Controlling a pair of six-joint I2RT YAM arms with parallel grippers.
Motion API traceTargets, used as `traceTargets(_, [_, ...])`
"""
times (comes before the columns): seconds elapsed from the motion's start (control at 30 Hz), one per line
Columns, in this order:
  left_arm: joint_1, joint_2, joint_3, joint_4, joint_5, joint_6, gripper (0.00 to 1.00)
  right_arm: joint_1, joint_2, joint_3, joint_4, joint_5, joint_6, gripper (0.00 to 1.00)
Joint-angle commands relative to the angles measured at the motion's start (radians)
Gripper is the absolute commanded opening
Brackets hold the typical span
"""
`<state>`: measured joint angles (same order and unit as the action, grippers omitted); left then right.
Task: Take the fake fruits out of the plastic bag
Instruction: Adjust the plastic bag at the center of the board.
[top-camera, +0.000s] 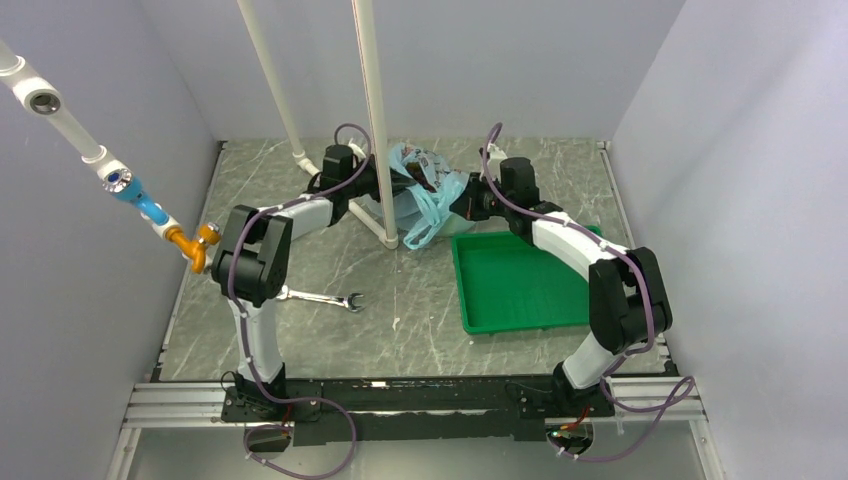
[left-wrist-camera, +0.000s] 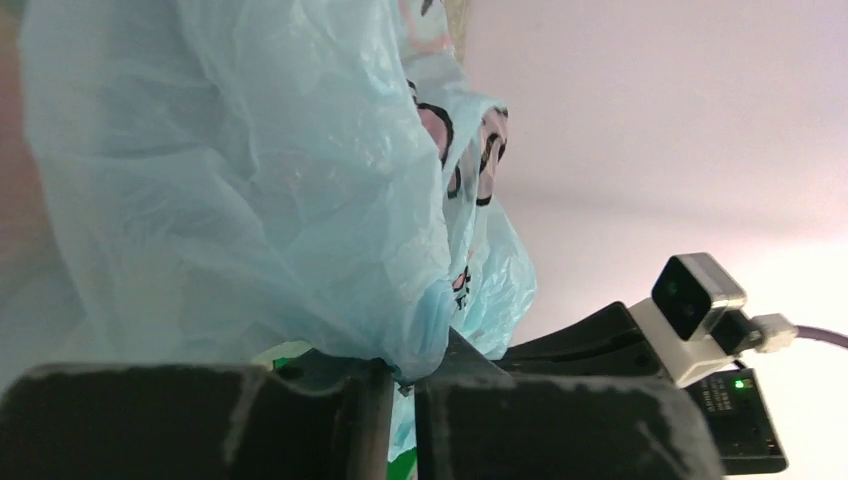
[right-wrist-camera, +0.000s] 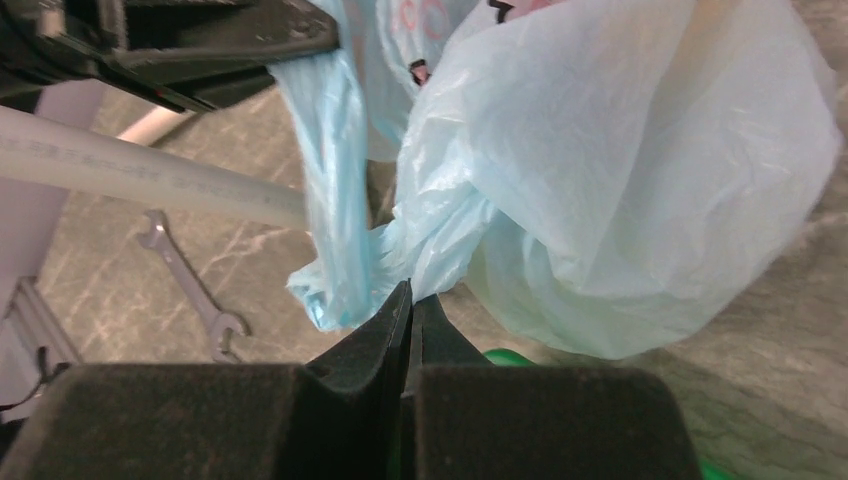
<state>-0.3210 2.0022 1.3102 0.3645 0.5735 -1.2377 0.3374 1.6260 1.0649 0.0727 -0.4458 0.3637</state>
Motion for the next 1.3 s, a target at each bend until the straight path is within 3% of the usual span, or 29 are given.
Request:
traceTargets(0.0, [0.047, -0.063, -0.03, 0.083, -0.008, -0.003, 0.11, 0.003, -0.044, -0.003, -0.052, 0.132, -0.102, 0.0])
traceTargets(0.13, [0.125, -0.174, -0.097, -0.008, -0.006, 0.149, 0.0, -0.01, -0.059, -0.041, -0.071, 0.234, -0.196, 0.0])
traceTargets(0.3, [0.225, -0.208, -0.182, -0.038, 0.096, 0.18, 0.0, -0.031, -0.039, -0.036, -0.117, 0.324, -0.19, 0.0])
traceTargets(0.43, [0.236, -0.208, -0.215, -0.055, 0.106, 0.228, 0.0, -0.052, -0.037, -0.027, -0.116, 0.386, -0.125, 0.0])
traceTargets(0.57, [0.223, -0.137, -0.144, -0.077, 0.209, 0.196, 0.0, -0.051, 0.006, 0.052, -0.176, 0.339, -0.078, 0.0])
traceTargets(0.67, [0.224, -0.124, -0.159, -0.044, 0.222, 0.17, 0.0, -0.064, 0.014, 0.09, -0.138, 0.184, 0.026, 0.0])
traceTargets(0.8, [0.221, -0.124, -0.196, 0.027, 0.235, 0.109, 0.0, -0.16, 0.036, -0.002, 0.279, -0.215, 0.441, 0.0])
traceTargets(0.93, [0.221, -0.14, -0.205, 0.003, 0.219, 0.119, 0.0, -0.264, 0.204, -0.159, 1.049, -0.337, 1.067, 0.0])
traceTargets(1.0, [0.223, -0.139, -0.192, -0.029, 0.216, 0.137, 0.0, -0.291, 0.292, -0.144, 1.212, -0.379, 1.199, 0.0])
traceTargets(1.07, [0.223, -0.142, -0.184, -0.044, 0.219, 0.144, 0.0, -0.289, 0.279, -0.122, 1.101, -0.432, 1.112, 0.07])
traceTargets(1.1, [0.223, -0.143, -0.182, -0.047, 0.22, 0.147, 0.0, -0.283, 0.235, -0.12, 0.963, -0.426, 0.996, 0.14])
traceTargets(1.17, [0.223, -0.149, -0.179, -0.049, 0.222, 0.147, 0.0, -0.26, 0.106, -0.091, 0.555, -0.332, 0.679, 0.32])
traceTargets(1.2, [0.222, -0.153, -0.177, -0.052, 0.224, 0.148, 0.0, -0.242, 0.054, -0.054, 0.269, -0.245, 0.52, 0.41])
traceTargets(1.27, [0.223, -0.162, -0.176, -0.065, 0.223, 0.154, 0.0, -0.21, -0.029, 0.013, 0.009, -0.077, 0.3, 0.49])
